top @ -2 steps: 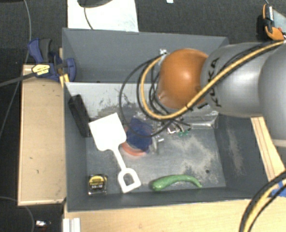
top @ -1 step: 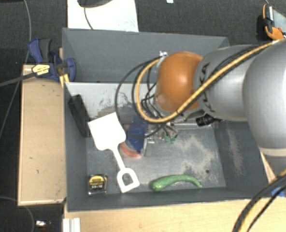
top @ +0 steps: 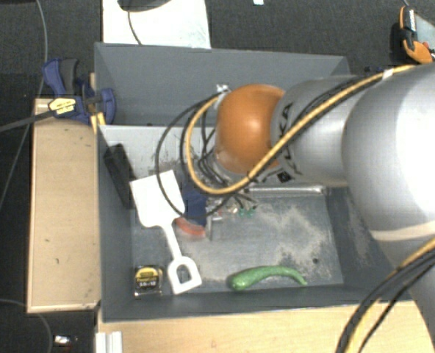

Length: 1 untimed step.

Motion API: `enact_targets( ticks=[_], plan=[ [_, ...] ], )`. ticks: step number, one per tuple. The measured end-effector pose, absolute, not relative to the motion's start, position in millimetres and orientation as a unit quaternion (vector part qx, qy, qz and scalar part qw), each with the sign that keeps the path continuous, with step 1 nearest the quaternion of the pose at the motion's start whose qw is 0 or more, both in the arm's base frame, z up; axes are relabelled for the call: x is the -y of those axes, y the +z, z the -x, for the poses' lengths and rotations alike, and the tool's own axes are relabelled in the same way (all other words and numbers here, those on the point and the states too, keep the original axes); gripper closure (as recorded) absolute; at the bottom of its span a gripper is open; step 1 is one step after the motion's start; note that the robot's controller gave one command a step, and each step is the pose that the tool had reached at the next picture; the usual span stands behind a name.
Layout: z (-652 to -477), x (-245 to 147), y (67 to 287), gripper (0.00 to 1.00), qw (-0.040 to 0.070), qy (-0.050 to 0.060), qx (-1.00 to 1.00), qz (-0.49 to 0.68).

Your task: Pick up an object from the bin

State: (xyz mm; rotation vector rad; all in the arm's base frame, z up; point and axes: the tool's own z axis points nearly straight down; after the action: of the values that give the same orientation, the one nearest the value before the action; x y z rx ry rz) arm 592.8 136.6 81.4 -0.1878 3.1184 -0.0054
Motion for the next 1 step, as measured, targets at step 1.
enact_targets(
  ticks=[1],
  plan=[
    [-597.3,-137.0,79.4,1.00,0.021,0.007,-0.999,-0.041]
  ],
)
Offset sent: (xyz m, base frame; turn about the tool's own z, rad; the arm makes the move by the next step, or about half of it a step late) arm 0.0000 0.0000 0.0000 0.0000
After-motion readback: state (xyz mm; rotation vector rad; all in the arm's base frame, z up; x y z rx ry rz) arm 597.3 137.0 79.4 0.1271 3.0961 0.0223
